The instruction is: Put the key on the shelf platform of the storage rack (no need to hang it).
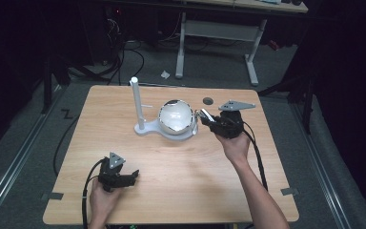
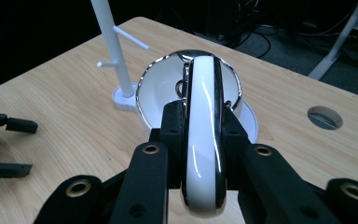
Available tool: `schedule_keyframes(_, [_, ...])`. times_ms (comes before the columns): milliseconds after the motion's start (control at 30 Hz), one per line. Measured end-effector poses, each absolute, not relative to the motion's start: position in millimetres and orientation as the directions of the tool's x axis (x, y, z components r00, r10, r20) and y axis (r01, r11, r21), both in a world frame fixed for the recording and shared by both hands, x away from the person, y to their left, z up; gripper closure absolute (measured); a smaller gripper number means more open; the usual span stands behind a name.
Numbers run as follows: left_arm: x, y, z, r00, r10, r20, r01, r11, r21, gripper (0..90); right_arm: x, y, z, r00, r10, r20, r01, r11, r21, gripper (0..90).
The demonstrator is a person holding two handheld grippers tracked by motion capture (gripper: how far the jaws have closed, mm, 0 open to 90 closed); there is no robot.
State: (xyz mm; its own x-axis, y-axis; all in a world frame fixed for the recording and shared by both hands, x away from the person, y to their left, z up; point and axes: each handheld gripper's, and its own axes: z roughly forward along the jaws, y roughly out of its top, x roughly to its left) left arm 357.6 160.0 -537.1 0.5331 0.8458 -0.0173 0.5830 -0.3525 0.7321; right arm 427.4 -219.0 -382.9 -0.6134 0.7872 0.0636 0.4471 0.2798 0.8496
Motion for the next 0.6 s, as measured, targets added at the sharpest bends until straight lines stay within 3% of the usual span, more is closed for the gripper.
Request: schedule_keyframes(600, [358, 160, -537, 0.534, 0.845, -0.015, 0.583, -0.356, 0.73, 16.2, 459, -196, -374, -0.613, 0.787, 0.071, 0.463, 0.285, 0.839, 77.4])
